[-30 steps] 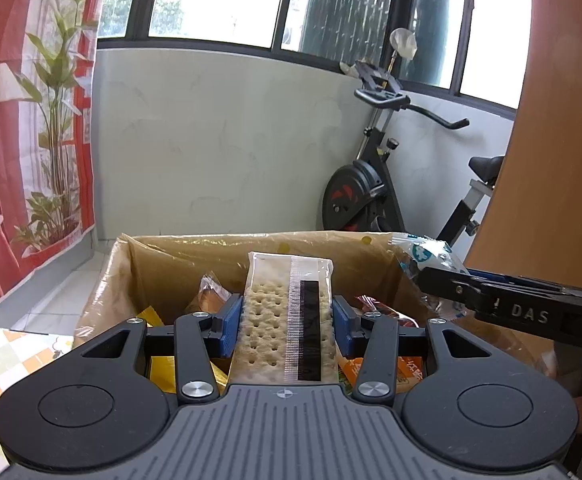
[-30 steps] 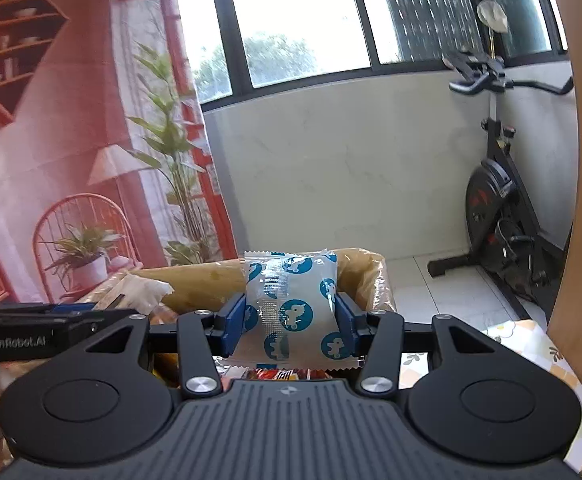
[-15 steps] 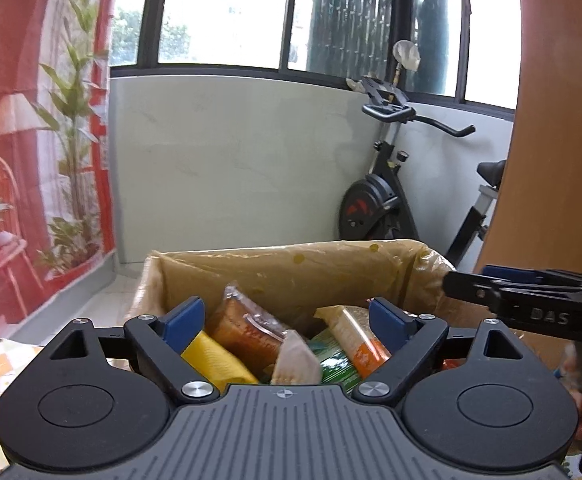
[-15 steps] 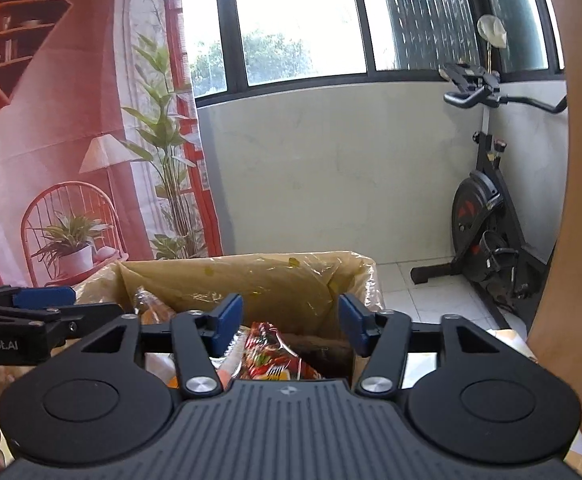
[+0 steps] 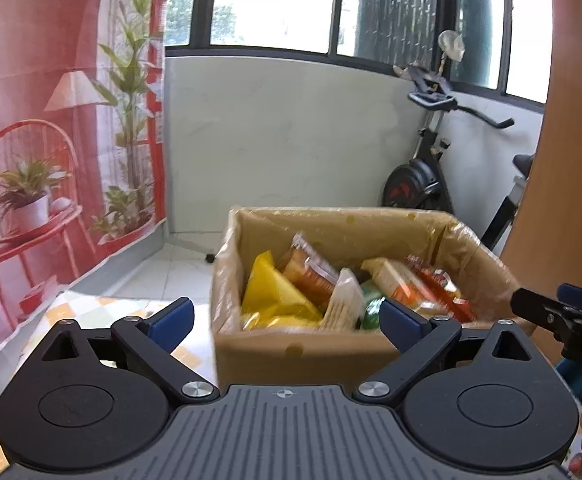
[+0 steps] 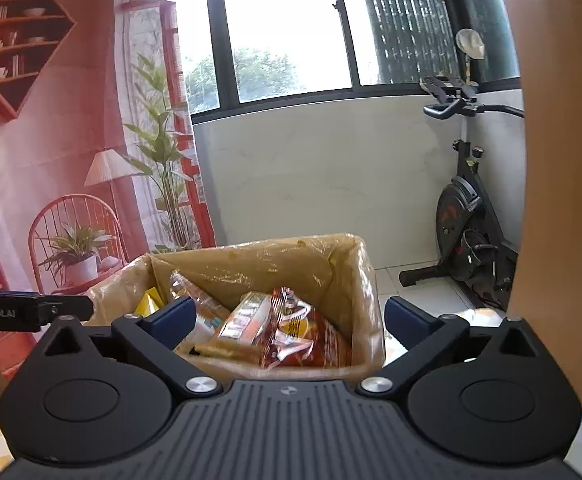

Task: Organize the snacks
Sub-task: 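Lower both tools back to the snacks in front of the box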

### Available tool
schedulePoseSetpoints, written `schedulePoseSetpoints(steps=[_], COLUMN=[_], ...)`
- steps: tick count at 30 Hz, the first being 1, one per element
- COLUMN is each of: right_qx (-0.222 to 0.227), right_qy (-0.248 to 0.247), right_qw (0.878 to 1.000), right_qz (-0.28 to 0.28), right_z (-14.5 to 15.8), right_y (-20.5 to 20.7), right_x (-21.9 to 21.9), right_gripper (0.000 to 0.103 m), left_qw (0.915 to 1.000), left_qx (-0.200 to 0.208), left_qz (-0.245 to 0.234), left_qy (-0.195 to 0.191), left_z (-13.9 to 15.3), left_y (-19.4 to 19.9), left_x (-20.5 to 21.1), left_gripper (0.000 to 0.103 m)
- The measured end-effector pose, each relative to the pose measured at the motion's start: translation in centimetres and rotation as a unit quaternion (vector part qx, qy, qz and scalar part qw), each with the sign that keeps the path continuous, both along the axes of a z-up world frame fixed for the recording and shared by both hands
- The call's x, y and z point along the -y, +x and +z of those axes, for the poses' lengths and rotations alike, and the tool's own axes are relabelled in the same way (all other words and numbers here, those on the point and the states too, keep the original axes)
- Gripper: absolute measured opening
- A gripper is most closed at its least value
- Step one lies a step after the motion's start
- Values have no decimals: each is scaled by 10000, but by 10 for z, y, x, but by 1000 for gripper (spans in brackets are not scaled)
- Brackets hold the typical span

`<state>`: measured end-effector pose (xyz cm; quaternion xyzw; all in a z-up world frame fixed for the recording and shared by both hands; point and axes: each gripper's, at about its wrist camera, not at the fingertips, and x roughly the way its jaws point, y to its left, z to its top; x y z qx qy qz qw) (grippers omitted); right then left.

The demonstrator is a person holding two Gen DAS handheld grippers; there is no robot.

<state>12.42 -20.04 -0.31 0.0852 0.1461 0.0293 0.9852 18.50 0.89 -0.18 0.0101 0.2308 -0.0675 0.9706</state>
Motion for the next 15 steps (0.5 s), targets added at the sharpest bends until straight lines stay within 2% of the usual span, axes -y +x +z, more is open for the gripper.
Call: schedulePoseSetpoints(steps=[6,9,15], right_qx=[-90,-267,-558], right_qy=[-64,-41,135], right_qw=[9999,9995,9983], right_qz=[-91,-169,-98], right_z=[-20,-36,-65], right_y=[-23,-30,-39], right_x=[-9,-11,-10], right_gripper=[103,103,103], left_qw=[9990,9987,9980], left_qx=[-113,-366,-611], left_qz=[158,121,123], left_qy=[413,325,109], left_z=[-14,-25,-53], left_y=[-17,-19,-30], left_x=[-1,-7,-18], left_gripper=[103,103,103])
